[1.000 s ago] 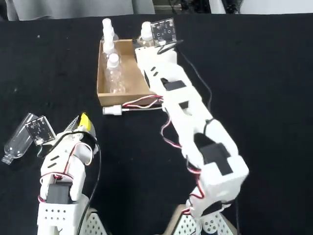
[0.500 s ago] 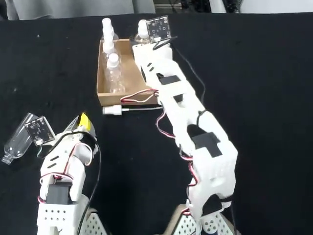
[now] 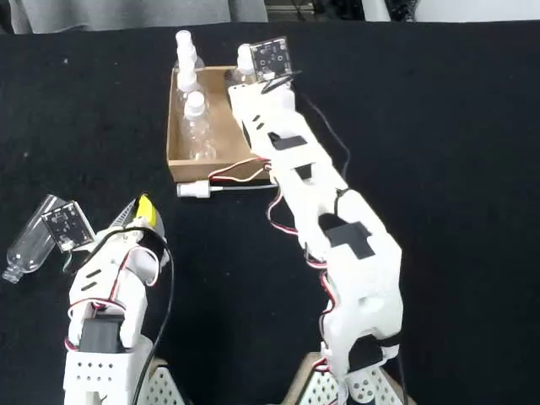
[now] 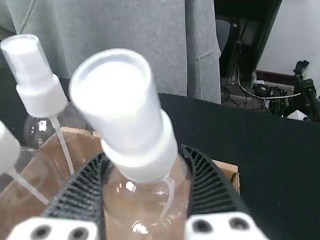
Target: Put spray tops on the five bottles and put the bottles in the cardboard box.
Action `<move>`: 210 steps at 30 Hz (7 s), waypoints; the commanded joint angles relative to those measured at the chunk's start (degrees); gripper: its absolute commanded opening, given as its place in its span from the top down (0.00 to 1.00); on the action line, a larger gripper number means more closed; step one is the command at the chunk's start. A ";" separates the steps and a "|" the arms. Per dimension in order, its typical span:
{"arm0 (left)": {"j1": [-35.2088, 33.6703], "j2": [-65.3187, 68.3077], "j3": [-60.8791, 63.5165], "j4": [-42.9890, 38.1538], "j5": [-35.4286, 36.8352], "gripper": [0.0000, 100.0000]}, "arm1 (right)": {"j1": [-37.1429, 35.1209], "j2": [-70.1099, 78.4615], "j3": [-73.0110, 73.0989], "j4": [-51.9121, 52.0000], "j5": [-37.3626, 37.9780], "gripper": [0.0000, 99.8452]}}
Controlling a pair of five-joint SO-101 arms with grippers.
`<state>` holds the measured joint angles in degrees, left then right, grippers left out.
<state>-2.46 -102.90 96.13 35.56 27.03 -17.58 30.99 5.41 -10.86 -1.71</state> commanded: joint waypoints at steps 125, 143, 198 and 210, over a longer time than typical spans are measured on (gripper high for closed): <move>-3.21 -0.79 1.36 -0.35 0.00 0.96 | -1.49 -12.88 -18.33 56.26 -0.53 0.70; -3.38 -0.88 1.36 -0.35 0.00 0.96 | -1.67 -27.56 -12.70 64.26 0.09 0.93; -43.65 -0.26 -22.46 18.11 -35.25 0.96 | -17.05 -51.74 4.35 83.60 5.36 0.94; -43.56 17.32 -34.24 24.18 -38.59 0.85 | -10.37 -59.21 11.21 88.97 9.67 0.94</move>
<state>-45.71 -94.46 70.90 56.75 -10.95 -30.59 -24.40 14.99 77.76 7.52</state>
